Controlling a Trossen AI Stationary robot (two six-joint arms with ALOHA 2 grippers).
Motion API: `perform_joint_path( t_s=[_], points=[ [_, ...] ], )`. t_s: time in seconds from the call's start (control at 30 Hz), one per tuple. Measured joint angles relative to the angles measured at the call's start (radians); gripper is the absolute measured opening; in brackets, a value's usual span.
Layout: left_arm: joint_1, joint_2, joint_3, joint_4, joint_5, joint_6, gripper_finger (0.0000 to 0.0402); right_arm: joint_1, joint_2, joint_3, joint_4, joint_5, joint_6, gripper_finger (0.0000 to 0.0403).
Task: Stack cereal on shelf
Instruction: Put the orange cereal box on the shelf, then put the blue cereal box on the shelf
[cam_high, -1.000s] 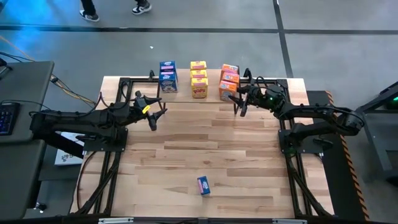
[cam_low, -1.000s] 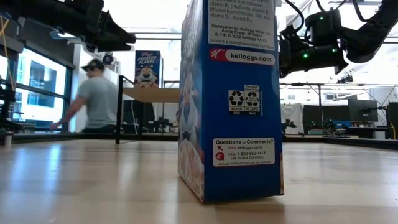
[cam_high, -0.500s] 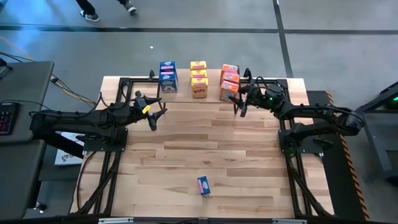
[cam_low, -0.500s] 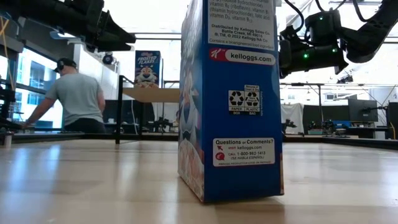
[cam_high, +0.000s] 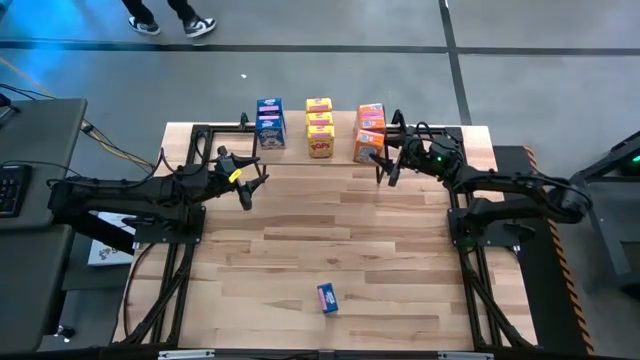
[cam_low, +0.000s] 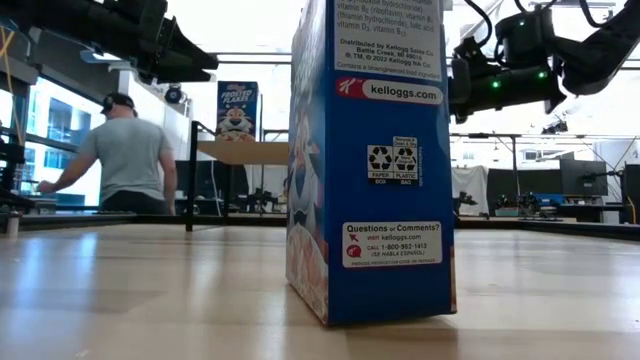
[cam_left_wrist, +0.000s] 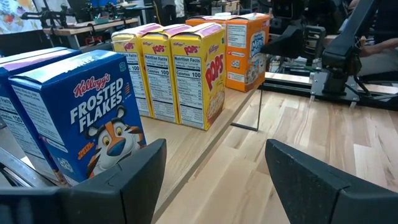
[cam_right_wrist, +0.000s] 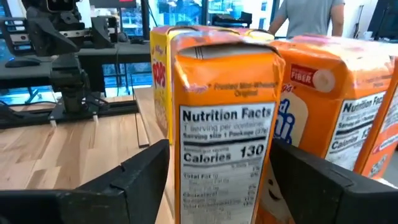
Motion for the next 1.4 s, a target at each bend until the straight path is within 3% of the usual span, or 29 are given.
perform_joint_path(
  t_s=[0.47, 1.1, 1.4],
  points=[
    [0.000, 0.000, 0.000, 0.000, 0.000, 0.000, 0.0264, 0.002, -0.081, 0.000, -0.132, 0.067, 0.001, 0.0270],
    [0.000, 0.000, 0.000, 0.000, 0.000, 0.000, 0.0264, 0.041, -0.098, 0.000, -0.145, 0.132, 0.001, 0.0270],
    [0.000, 0.000, 0.000, 0.000, 0.000, 0.000, 0.0264, 0.091, -0.216, 0.000, -0.287, 0.234, 0.001, 0.0270]
  ],
)
